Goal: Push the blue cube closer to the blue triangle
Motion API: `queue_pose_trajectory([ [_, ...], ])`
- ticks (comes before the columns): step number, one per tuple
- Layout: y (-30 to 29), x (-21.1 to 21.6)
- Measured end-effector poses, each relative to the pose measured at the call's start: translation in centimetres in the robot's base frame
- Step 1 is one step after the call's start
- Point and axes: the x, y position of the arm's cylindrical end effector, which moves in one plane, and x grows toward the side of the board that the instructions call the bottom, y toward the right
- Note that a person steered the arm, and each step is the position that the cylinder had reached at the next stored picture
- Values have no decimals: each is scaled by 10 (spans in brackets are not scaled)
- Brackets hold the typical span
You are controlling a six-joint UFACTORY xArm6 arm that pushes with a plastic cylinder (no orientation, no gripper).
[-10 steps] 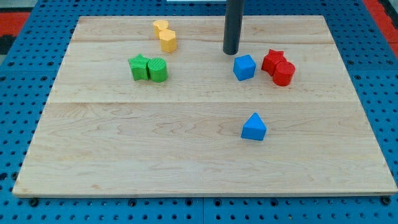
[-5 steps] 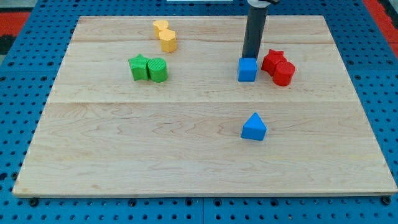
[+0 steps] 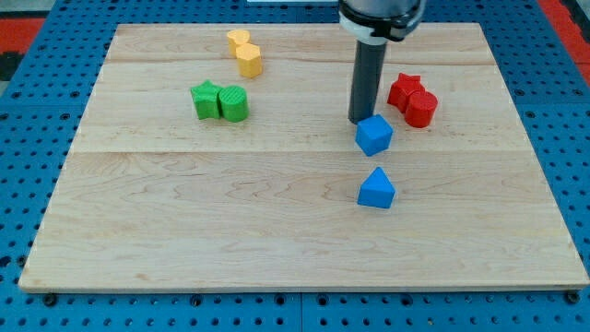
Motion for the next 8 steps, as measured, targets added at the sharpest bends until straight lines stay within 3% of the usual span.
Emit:
queue_pose_trajectory([
  [2,12,3],
  [3,10,33],
  [5,10,47],
  [8,-42,-7],
])
